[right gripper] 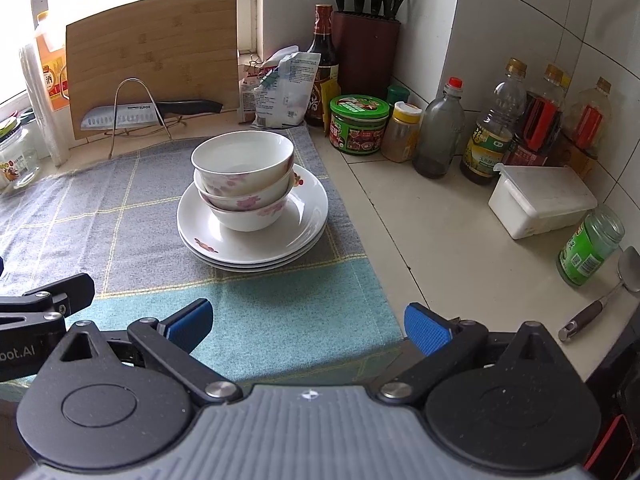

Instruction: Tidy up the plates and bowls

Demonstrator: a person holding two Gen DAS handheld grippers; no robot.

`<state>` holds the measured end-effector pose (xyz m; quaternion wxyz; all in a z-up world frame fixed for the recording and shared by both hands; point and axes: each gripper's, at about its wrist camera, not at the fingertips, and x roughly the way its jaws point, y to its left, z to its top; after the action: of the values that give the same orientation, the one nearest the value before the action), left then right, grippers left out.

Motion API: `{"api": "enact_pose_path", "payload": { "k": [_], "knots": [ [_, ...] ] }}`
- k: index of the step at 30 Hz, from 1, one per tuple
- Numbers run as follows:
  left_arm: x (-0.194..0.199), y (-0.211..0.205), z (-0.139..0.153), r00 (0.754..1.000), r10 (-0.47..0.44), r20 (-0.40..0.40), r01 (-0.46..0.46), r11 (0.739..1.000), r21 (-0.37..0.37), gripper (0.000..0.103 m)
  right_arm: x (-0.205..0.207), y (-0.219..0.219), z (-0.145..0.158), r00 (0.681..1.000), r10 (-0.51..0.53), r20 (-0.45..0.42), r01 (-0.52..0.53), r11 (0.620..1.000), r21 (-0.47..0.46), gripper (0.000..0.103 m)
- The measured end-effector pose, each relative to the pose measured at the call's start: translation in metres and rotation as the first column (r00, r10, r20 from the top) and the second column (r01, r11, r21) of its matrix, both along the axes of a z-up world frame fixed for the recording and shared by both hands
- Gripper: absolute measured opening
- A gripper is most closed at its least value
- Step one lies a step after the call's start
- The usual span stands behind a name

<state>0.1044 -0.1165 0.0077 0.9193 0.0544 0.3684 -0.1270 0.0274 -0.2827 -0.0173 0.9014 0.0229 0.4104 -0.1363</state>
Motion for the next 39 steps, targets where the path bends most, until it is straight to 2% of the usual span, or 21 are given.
{"api": "enact_pose_path", "payload": {
  "k": [39],
  "knots": [
    [-0.012, 0.004, 0.012, 0.999, 0.008, 0.038, -0.008, 1.0, -0.01, 0.101, -0.009, 0.008, 0.014, 0.998, 0.009, 0.06, -0.006, 0.999, -0.051, 0.103]
  ]
}}
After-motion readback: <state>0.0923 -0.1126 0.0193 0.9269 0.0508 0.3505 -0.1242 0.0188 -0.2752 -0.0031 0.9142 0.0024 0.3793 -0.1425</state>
